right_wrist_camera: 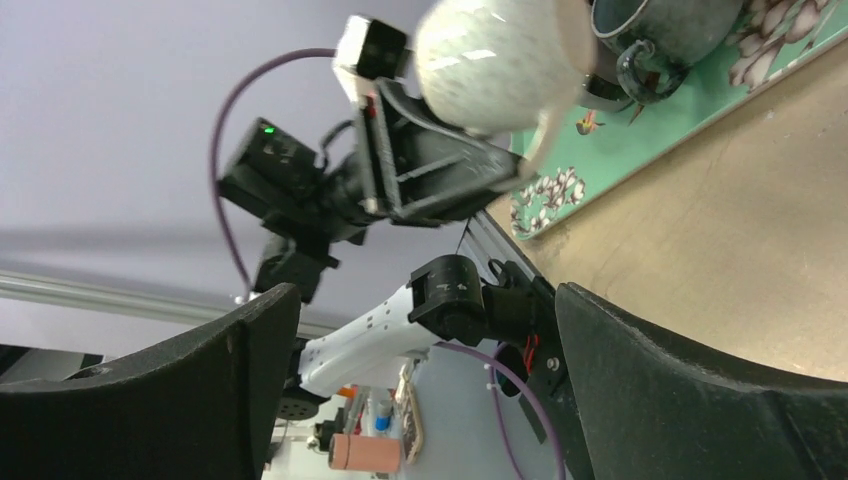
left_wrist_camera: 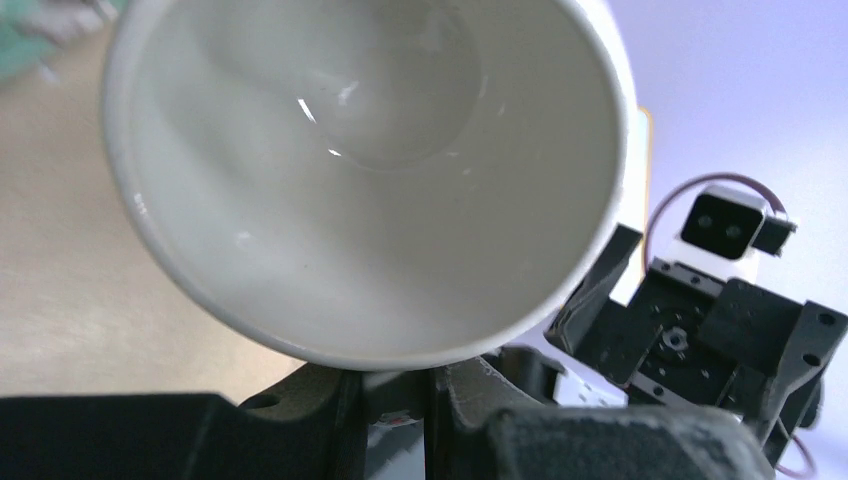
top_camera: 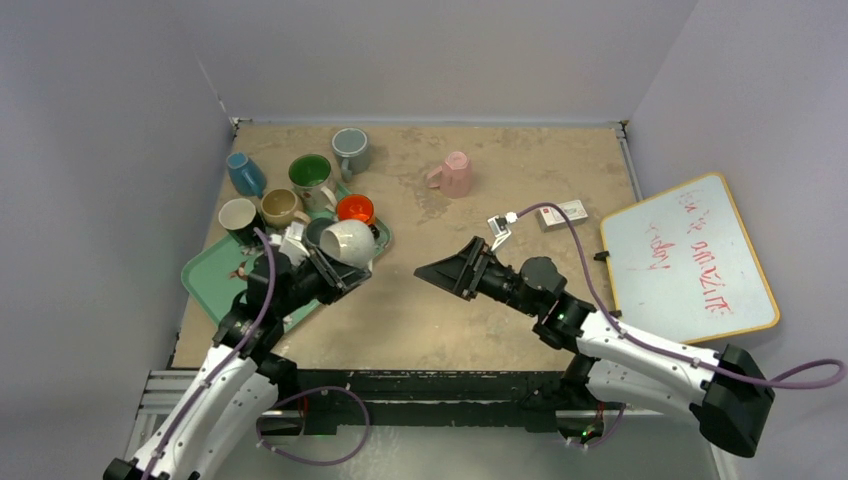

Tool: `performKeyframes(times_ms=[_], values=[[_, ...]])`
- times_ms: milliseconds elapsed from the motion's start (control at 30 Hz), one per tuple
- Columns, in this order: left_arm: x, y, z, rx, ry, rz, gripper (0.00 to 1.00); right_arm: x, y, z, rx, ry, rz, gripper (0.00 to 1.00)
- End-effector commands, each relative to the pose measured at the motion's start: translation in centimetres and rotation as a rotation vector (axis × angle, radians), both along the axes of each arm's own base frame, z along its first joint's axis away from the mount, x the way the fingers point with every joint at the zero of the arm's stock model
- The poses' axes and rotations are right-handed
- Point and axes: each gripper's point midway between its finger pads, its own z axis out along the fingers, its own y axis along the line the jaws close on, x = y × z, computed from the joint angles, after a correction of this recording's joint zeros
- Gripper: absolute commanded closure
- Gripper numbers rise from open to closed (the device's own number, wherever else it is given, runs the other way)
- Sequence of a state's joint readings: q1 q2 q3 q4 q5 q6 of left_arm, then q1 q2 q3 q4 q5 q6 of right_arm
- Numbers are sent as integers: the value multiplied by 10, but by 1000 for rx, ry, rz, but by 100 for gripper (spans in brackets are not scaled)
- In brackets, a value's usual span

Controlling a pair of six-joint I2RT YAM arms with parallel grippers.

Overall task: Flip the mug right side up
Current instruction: Place the cup on the tray.

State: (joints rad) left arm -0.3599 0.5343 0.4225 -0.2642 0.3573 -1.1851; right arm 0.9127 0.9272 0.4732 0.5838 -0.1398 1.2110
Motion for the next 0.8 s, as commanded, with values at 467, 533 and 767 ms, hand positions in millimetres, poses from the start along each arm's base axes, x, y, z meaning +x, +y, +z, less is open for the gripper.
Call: performKeyframes(times_ms=[467, 533, 767], values=[[30, 148, 72, 625, -225, 605, 100, -25, -39, 9, -7, -61, -19, 1], [29, 160, 78, 670, -230, 650, 100, -27, -43, 9, -1, -62, -25, 1], [28, 184, 84, 805, -205, 721, 100, -29, -52, 16, 10, -130, -42, 1]])
